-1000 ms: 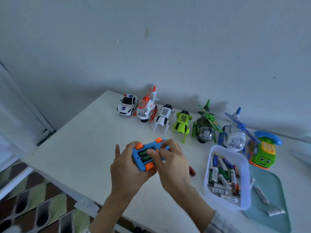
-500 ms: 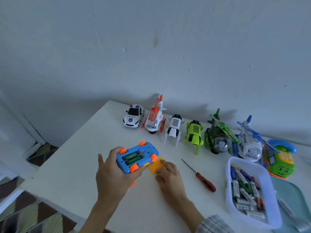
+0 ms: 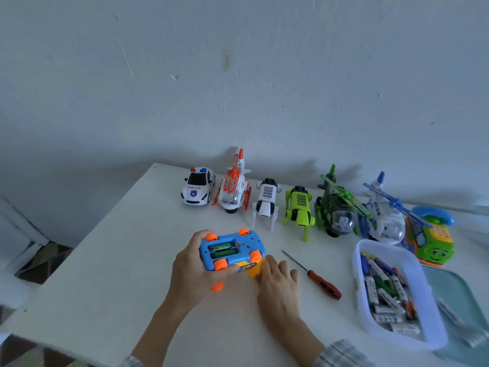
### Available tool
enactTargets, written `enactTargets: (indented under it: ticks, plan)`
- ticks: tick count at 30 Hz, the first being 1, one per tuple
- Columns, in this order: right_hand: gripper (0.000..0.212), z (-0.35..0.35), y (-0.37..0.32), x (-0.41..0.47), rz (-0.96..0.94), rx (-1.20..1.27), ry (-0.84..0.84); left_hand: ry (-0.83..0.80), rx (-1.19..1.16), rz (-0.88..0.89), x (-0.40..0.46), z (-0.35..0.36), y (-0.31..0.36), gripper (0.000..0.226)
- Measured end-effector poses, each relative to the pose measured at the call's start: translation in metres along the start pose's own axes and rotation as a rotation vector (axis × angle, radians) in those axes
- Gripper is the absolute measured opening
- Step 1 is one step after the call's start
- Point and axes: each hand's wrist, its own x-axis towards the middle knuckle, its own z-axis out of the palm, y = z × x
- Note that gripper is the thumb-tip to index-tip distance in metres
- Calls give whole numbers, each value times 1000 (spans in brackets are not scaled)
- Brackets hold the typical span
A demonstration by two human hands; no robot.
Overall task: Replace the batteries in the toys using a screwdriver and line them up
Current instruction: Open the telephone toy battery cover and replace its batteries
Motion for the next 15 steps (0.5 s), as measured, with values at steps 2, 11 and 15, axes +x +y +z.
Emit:
enactTargets:
  ticks: [2, 11, 15]
  plan:
    - [24, -8, -2, 3, -50, -43, -39, 2, -41, -20, 3, 4, -4, 83]
    - [40, -69, 2, 3, 13, -196, -352, -69, -134, -41, 9, 23, -6, 74]
    - [44, -112, 8, 16, 64, -269, -366, -168, -271, -97, 9, 31, -3, 67]
